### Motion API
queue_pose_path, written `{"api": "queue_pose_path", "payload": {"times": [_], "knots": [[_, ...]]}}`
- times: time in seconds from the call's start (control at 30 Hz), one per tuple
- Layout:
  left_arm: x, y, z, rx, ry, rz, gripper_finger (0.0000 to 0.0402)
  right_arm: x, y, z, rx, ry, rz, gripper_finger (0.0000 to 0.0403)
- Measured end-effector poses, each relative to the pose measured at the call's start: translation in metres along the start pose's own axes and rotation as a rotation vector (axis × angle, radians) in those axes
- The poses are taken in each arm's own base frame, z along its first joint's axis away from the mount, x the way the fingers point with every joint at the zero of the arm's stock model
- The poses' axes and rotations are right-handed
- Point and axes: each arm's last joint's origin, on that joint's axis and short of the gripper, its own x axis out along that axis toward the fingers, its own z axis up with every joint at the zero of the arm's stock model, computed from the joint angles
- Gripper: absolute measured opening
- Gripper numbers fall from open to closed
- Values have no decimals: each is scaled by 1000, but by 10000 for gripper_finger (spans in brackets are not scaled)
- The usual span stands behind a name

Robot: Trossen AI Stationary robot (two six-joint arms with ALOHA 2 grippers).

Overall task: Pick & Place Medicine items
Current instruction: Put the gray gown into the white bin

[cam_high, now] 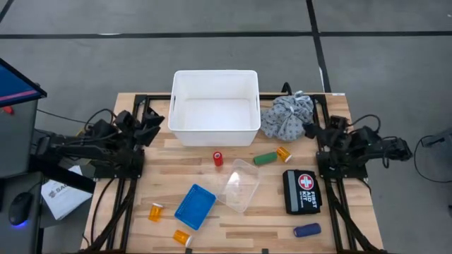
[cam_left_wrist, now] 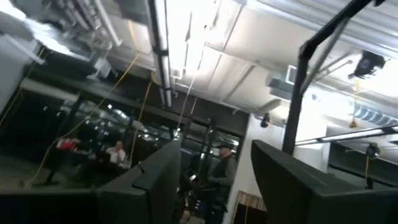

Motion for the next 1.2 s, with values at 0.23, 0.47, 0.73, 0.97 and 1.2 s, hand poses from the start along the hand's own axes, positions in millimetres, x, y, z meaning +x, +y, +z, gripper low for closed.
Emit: {"api": "queue_pose_path", "payload": {"times": [0.23, 0.47, 0.73, 0.97, 1.2], "knots": [[14, -9, 19, 53, -14, -29, 246, 23, 31, 9, -81, 57, 39, 244], [23, -16, 22, 125, 115, -4, 259, 58, 68, 28, -360, 332, -408, 244], [30, -13, 18, 218, 135, 115, 259, 92, 96, 55, -686, 562, -1130, 245], [39, -7, 1, 257, 206, 206, 260, 137, 62, 56, -758, 683, -1430, 245], [45, -5, -6, 225, 191, 223, 260, 154, -32, 84, -644, 909, -1654, 245]]}}
